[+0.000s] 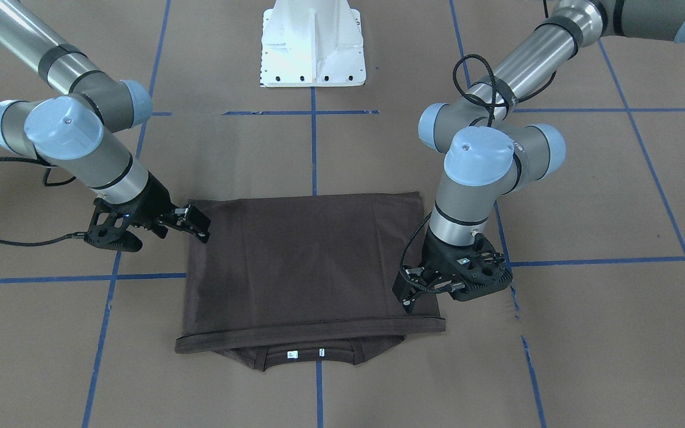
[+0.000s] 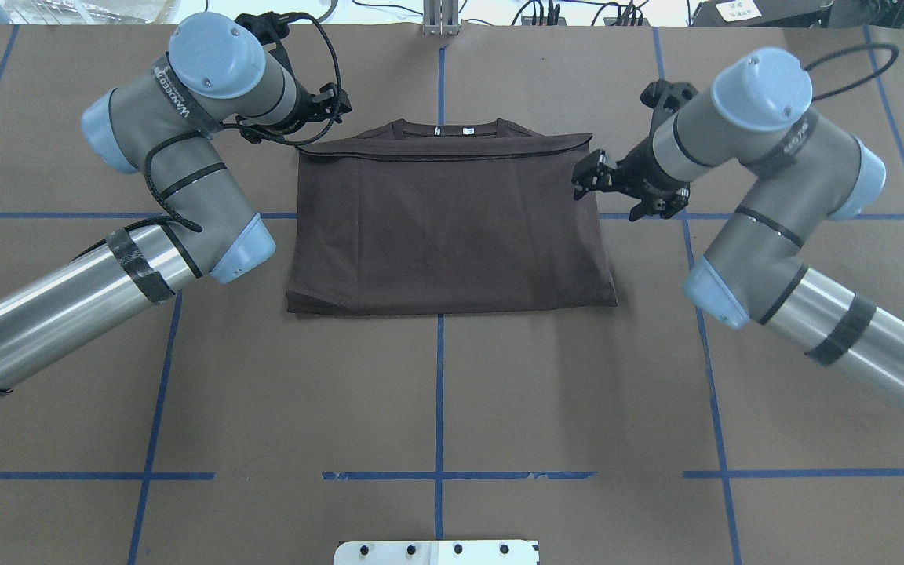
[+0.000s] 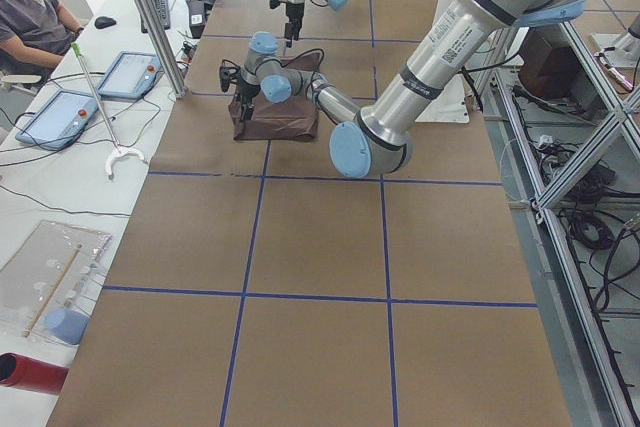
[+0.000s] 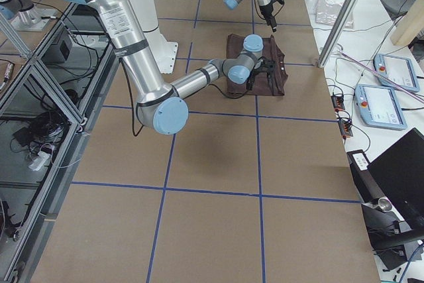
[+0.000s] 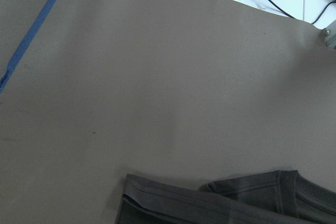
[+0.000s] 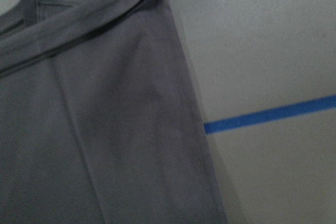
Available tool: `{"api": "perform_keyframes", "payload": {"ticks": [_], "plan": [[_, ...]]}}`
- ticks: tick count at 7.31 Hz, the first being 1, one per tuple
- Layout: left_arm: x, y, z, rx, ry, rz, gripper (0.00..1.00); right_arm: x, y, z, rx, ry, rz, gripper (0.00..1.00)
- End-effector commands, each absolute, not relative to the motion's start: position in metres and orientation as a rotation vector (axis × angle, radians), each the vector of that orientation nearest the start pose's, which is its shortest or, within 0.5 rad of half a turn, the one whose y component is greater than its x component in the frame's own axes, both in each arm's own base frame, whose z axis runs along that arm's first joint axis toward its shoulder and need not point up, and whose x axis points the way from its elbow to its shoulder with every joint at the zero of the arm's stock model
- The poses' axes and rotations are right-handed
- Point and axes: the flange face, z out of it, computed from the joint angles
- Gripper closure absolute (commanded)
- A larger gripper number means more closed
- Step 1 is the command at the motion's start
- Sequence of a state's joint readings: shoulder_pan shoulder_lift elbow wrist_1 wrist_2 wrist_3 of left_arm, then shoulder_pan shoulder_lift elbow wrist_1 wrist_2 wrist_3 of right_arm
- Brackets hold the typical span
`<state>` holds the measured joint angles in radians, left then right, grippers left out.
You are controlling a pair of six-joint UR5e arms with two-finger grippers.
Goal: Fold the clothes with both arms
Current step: 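Move the right gripper to the folded shirt's side edge and grasp it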
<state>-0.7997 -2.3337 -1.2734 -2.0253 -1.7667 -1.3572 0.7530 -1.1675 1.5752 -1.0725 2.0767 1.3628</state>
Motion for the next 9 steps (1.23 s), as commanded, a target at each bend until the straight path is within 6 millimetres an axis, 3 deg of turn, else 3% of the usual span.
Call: {"api": "perform_keyframes", "payload": {"ticks": [1,3,4,5,6,9], "plan": [[0.463,-0.64,0.275,0.286,0.894,-0.455,0.0,-0.443,-0.47,0.393,-0.03,-0.972,0.233,0.02],[0.463,-0.64,0.274,0.286,0.898,-0.454,0.0,-0.445,-0.454,0.403,-0.042,-0.962,0.217,0.04],[0.463,-0.64,0.275,0.286,0.894,-0.455,0.0,-0.445,-0.454,0.402,-0.044,-0.965,0.215,0.26],[0.462,-0.64,0.277,0.286,0.893,-0.457,0.0,-0.446,-0.453,0.403,-0.049,-0.965,0.211,0.72],[0.463,-0.639,0.277,0.285,0.893,-0.455,0.0,-0.446,-0.452,0.402,-0.053,-0.969,0.2,1.0],[0.462,-0.64,0.276,0.289,0.898,-0.456,0.01,-0.439,-0.447,0.402,-0.063,-0.976,0.193,1.0]]}}
